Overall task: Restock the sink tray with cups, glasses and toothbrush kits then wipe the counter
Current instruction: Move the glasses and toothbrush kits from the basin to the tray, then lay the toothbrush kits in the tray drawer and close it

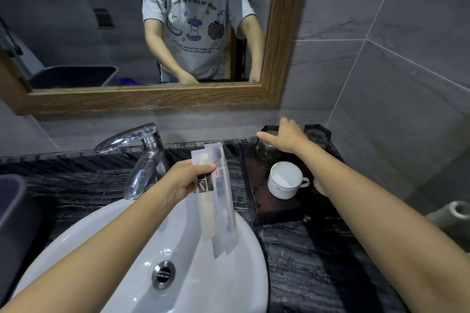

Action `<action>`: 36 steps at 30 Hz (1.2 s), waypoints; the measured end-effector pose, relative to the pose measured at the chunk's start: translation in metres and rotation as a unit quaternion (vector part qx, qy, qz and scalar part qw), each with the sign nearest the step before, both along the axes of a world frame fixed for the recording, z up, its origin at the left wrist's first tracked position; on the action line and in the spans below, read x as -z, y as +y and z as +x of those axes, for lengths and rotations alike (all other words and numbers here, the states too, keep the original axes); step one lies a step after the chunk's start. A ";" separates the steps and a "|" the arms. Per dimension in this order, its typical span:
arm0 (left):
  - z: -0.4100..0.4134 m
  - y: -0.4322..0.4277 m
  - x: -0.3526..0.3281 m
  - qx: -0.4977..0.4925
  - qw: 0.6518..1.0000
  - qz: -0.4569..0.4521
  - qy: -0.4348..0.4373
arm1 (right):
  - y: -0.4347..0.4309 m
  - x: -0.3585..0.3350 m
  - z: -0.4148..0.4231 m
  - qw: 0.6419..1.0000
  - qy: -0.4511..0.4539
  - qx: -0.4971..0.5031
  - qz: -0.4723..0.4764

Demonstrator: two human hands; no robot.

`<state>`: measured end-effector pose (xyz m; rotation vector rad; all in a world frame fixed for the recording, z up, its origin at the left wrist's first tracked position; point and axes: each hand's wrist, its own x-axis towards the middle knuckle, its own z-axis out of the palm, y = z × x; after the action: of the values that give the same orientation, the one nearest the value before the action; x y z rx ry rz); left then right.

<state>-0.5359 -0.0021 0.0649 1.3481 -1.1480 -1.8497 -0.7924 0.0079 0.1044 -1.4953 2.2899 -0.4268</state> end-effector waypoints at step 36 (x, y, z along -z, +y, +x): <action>0.003 0.095 0.031 0.093 0.984 0.116 0.100 | 0.199 0.086 0.082 0.908 -0.325 0.255 -0.072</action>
<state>-0.5325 0.0924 0.0339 1.1741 -1.0077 -2.2548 -0.7102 0.2067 0.0186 -0.6173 2.0724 -1.0743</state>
